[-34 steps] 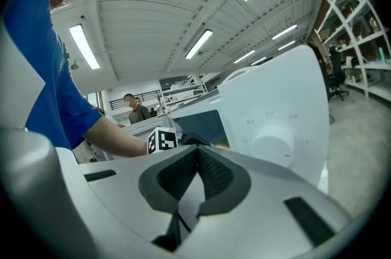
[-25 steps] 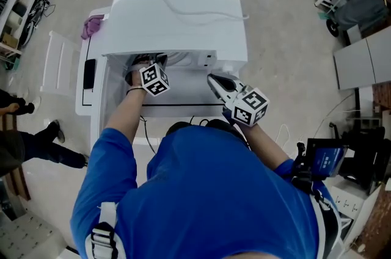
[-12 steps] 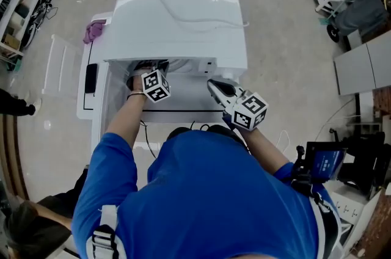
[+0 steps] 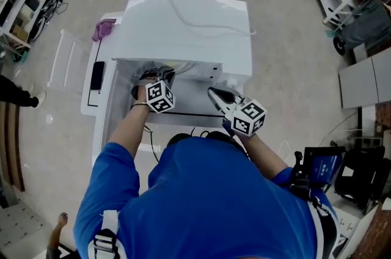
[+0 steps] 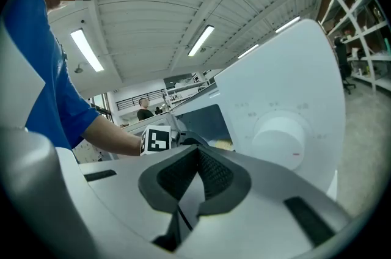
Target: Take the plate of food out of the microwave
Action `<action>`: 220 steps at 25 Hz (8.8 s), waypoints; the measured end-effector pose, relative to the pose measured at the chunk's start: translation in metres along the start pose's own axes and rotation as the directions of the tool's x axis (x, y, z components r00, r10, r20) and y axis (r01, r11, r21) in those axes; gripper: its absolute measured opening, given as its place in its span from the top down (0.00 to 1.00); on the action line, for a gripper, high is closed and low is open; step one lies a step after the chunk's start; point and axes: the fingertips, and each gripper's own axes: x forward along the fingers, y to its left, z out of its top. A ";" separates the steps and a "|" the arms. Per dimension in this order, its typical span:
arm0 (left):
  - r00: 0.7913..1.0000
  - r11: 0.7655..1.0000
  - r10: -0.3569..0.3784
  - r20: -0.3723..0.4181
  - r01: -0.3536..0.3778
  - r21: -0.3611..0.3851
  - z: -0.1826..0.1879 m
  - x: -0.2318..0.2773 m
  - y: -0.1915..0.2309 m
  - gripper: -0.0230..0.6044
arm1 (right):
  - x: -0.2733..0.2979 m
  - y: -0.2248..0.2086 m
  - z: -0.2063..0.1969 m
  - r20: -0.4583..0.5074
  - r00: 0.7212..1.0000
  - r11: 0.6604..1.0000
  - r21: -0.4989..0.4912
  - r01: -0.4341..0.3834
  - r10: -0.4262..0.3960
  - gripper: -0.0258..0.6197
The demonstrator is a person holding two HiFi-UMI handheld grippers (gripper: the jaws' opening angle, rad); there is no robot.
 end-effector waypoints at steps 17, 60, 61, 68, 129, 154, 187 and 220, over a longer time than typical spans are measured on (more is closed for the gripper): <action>1.000 0.999 0.000 -0.009 0.000 -0.035 -0.002 -0.024 -0.028 0.89 | 0.008 0.013 -0.022 -0.035 0.998 0.997 0.050 -0.055 0.057 0.97; 0.958 0.610 0.264 0.108 -0.080 -0.788 -0.052 -0.110 -0.019 0.95 | 0.138 -0.027 -0.065 0.096 0.994 0.512 0.857 -0.058 -0.048 0.81; 0.958 0.611 0.264 0.109 -0.078 -0.788 -0.053 -0.111 -0.019 0.95 | 0.142 -0.029 -0.066 0.099 0.993 0.498 0.865 -0.057 -0.058 0.81; 0.957 0.611 0.265 0.115 -0.075 -0.788 -0.055 -0.122 -0.019 0.95 | 0.161 -0.036 -0.065 0.112 0.987 0.423 0.904 -0.053 -0.116 0.80; 0.922 0.435 0.359 0.149 -0.024 -0.900 -0.065 -0.161 -0.024 0.95 | 0.052 0.010 -0.094 0.072 0.983 0.387 0.922 -0.002 -0.167 0.93; 0.874 0.264 0.476 0.093 -0.041 -0.964 0.020 -0.219 -0.122 0.95 | -0.099 0.038 -0.105 0.127 0.990 0.394 0.915 -0.092 -0.063 0.93; 0.836 0.245 0.518 0.180 0.057 -0.968 0.022 -0.266 -0.113 0.95 | -0.121 0.074 -0.091 0.169 0.979 0.414 0.904 -0.107 -0.115 0.93; 0.837 0.250 0.512 0.195 0.072 -0.966 0.014 -0.270 -0.114 0.95 | -0.112 0.084 -0.091 0.175 0.978 0.429 0.897 -0.111 -0.111 0.93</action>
